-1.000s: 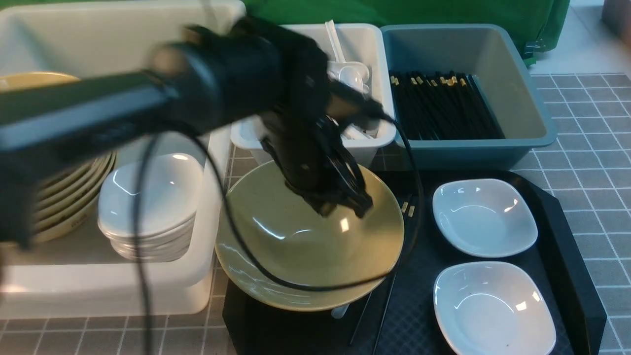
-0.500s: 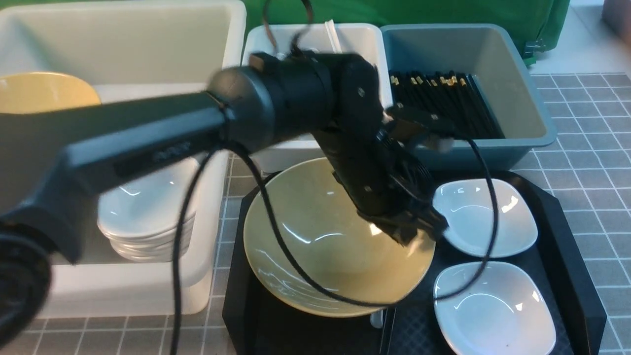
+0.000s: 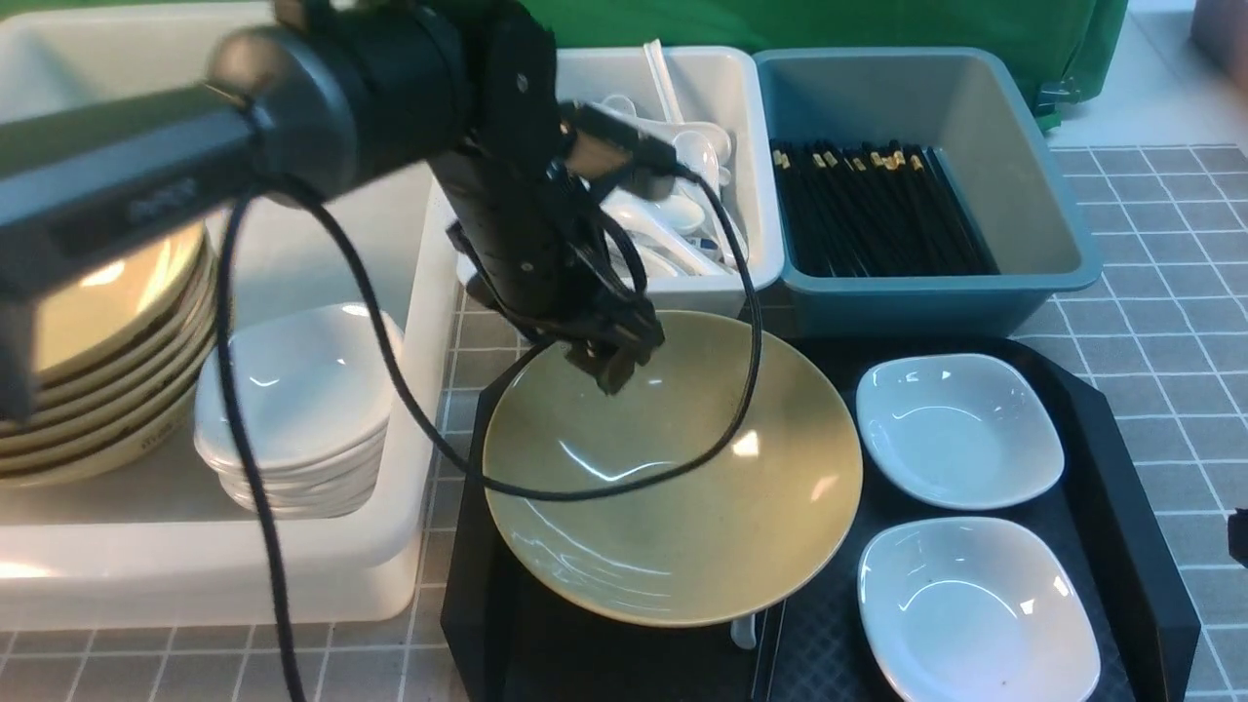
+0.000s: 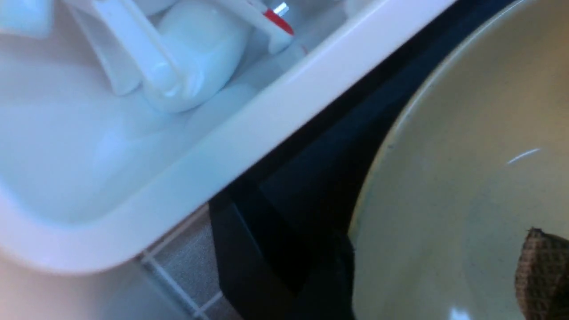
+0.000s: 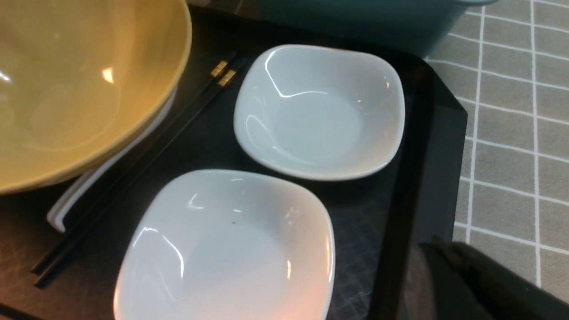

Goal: On grey table put chopsticks spoon bowls plates into blue grey white boxes.
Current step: 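Grasp the large bowl on the tray by its rim, then place the tan bowl onto the bowl stack in the left bin with the left gripper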

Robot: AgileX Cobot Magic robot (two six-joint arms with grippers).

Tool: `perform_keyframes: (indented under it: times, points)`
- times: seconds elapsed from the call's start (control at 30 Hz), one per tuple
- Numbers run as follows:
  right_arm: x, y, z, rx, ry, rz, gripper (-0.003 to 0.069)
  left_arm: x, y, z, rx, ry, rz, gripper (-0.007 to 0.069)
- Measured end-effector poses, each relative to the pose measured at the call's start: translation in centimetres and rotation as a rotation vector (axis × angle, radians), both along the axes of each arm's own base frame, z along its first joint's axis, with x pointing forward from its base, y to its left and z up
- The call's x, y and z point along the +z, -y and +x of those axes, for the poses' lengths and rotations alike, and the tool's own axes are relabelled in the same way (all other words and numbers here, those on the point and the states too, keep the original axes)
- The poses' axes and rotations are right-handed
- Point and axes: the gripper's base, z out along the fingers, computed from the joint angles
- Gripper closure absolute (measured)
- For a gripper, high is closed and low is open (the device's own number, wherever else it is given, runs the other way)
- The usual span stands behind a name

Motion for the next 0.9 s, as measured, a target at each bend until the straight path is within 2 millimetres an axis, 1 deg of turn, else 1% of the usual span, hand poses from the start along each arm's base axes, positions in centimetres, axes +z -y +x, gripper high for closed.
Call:
perform_keyframes:
  times: [0.07, 0.1, 0.13, 0.2, 0.3, 0.33, 0.37, 0.43, 0.5, 0.53, 0.57, 0.6, 0.63, 0.67, 0.7, 0.73, 0.77, 0.8, 0.83, 0.87, 0.9]
  points:
    - [0.0, 0.0, 0.0, 0.0, 0.001, 0.0, 0.0608, -1.5, 0.3, 0.3, 0.002, -0.033, 0.004, 0.0157]
    - [0.0, 0.0, 0.0, 0.0, 0.001, 0.0, 0.0608, -1.7, 0.3, 0.4, 0.002, -0.038, 0.006, 0.0164]
    - [0.0, 0.0, 0.0, 0.0, 0.001, 0.0, 0.0608, -2.2, 0.5, 0.4, -0.004, -0.054, 0.004, 0.0197]
    - [0.0, 0.0, 0.0, 0.0, 0.001, 0.0, 0.0608, -2.7, 0.7, 0.4, -0.023, -0.069, -0.002, 0.0303]
    - [0.0, 0.0, 0.0, 0.0, 0.001, 0.0, 0.0608, -2.6, 0.9, 0.2, -0.055, -0.09, -0.025, 0.0473]
    - [0.0, 0.0, 0.0, 0.0, 0.001, 0.0, 0.0608, -2.4, 0.8, 0.1, -0.059, -0.101, -0.032, 0.0507]
    - [0.0, 0.0, 0.0, 0.0, 0.001, 0.0, 0.0608, -2.1, 0.9, -0.2, -0.059, -0.118, -0.052, 0.0542]
    - [0.0, 0.0, 0.0, -0.001, 0.001, 0.0, 0.0606, -0.4, 0.5, -0.7, -0.054, -0.131, -0.108, 0.0596]
    - [0.0, 0.0, 0.0, -0.001, 0.001, 0.0, 0.0604, 1.4, -0.1, -1.0, -0.056, -0.119, -0.16, 0.0617]
    - [0.0, 0.0, 0.0, -0.001, 0.001, 0.0, 0.0602, 4.0, -1.4, -1.3, -0.051, -0.083, -0.233, 0.062]
    - [0.0, 0.0, 0.0, -0.001, 0.001, 0.0, 0.0601, 5.2, -2.6, -1.1, -0.046, -0.042, -0.248, 0.0618]
    - [0.0, 0.0, 0.0, -0.001, 0.001, 0.0, 0.0601, 5.5, -2.9, -1.1, -0.046, -0.035, -0.258, 0.0618]
    - [0.0, 0.0, 0.0, -0.001, 0.001, 0.0, 0.06, 8.2, -5.5, -1.2, -0.001, 0.023, -0.323, 0.0618]
    - [0.0, 0.0, 0.0, -0.001, 0.001, 0.0, 0.06, 8.9, -5.9, -1.5, 0.002, 0.037, -0.342, 0.0618]
    - [0.0, 0.0, 0.0, -0.001, 0.001, 0.0, 0.06, 11.5, -9.0, -1.7, 0.076, 0.103, -0.413, 0.0619]
    - [0.0, 0.0, 0.0, -0.001, 0.001, 0.001, 0.0599, 13.2, -10.9, -2.3, 0.115, 0.157, -0.441, 0.0619]
    - [0.0, 0.0, 0.0, -0.001, 0.001, 0.001, 0.0599, 13.9, -12.4, -2.4, 0.15, 0.184, -0.449, 0.062]
    - [0.0, 0.0, 0.0, -0.001, 0.001, 0.001, 0.0597, 16.8, -17.7, -3.8, 0.295, 0.299, -0.47, 0.0621]
    - [0.0, 0.0, 0.0, -0.002, 0.001, 0.001, 0.0597, 18.0, -20.5, -4.8, 0.386, 0.356, -0.466, 0.0622]
    - [0.0, 0.0, 0.0, -0.002, 0.001, 0.002, 0.0597, 18.7, -23.8, -5.8, 0.507, 0.406, -0.452, 0.0622]
    - [0.0, 0.0, 0.0, -0.003, 0.001, 0.003, 0.0597, 19.0, -25.9, -6.6, 0.595, 0.441, -0.442, 0.0622]
